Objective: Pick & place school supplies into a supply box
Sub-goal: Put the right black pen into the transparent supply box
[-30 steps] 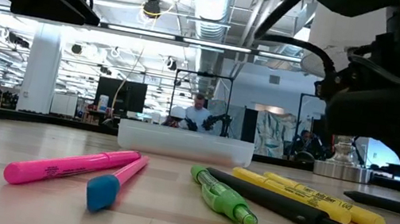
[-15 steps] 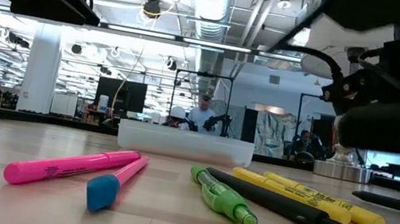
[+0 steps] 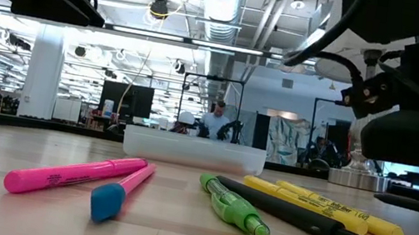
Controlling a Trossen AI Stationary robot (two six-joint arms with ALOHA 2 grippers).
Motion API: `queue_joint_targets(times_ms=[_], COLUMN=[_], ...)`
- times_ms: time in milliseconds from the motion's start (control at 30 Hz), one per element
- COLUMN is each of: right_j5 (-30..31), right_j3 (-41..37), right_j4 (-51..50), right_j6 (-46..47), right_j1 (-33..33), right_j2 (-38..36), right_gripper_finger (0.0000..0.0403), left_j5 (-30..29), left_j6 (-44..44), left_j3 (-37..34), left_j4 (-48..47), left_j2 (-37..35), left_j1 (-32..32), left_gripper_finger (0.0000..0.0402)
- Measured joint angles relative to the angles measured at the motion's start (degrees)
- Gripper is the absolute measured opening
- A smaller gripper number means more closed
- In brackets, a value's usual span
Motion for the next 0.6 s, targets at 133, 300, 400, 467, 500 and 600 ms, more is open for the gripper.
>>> queue_joint_targets(times_ms=[133,300,400,467,500,600], right_j5=[1.9,5.1,7.9,10.2,11.4,16.0], right_j3=[0.5,3.0,5.7,7.8,8.8,11.6], right_j4=[-0.8,-2.9,-6.0,-8.2,-9.1,-10.4], right_j6=[-0.5,-2.9,-4.3,-5.6,-6.4,-10.1], right_j1=[0.0,-0.4,-0.9,-1.4,-1.7,-2.8], right_j2=[0.0,0.0,-0.1,-0.1,-0.1,-0.2], right_gripper_finger=[0.0015,0.0014,0.0014,0.0015,0.0016,0.0015], left_j5=[0.0,0.0,0.0,0.0,0.0,0.0], left_j6=[0.0,-0.4,-0.5,-0.5,-0.5,-0.7], left_j3=[0.0,0.0,0.0,0.0,0.0,0.0], left_j4=[0.0,0.0,0.0,0.0,0.0,0.0], left_j2=[0.0,0.0,0.0,0.0,0.0,0.0], left_j1=[0.0,0.0,0.0,0.0,0.0,0.0], left_gripper_finger=[0.0155,0.0155,0.0155,0.0155,0.0155,0.0155])
